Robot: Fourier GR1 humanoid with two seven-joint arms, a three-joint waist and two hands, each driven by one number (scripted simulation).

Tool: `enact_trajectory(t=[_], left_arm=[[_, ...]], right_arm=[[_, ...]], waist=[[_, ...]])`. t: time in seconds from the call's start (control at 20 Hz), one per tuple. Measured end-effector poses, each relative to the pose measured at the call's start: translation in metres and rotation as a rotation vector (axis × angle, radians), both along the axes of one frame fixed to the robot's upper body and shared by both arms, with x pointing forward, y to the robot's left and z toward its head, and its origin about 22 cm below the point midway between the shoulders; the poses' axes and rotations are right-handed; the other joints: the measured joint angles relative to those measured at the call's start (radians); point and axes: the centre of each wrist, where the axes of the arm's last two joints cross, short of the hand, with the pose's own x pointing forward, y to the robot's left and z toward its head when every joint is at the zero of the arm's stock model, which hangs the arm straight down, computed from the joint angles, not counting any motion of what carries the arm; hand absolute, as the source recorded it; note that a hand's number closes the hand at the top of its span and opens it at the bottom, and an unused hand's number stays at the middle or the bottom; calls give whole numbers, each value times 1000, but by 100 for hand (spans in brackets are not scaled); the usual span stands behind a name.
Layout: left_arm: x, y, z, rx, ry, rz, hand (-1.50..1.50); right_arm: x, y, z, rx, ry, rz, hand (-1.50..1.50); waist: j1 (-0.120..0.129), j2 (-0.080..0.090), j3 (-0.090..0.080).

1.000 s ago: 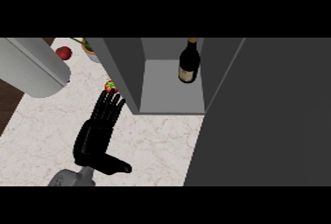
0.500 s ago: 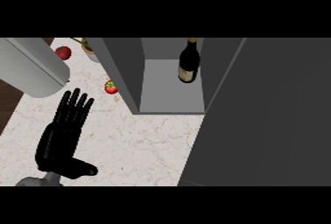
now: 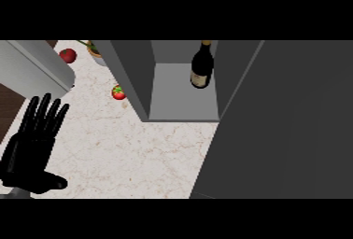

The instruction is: Pick up the wine, place it into the cabinet and close the cabinet

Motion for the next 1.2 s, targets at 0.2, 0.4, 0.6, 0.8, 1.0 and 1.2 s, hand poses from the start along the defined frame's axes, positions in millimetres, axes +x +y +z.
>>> enact_trajectory(t=[0.2,0.4,0.6,0.8,1.0,1.2], left_arm=[[4,15,5,10,-2,-4,-150],[4,25,10,15,-2,-18,-150],[6,29,12,15,-2,-23,-150],[8,35,16,17,-9,-35,-150],[12,40,21,22,-15,-40,-150],[16,40,22,22,-14,-52,-150]], right_arm=[[4,2,3,-16,-14,15,150],[10,4,7,-17,-43,15,150],[18,6,11,-14,-75,11,150],[29,11,18,2,-117,-7,150],[43,21,25,31,-133,-24,150],[63,44,29,72,-105,4,150]], waist=[[2,2,-1],[13,3,-2],[25,6,-4],[43,9,-4],[54,11,-5],[63,13,-5]])
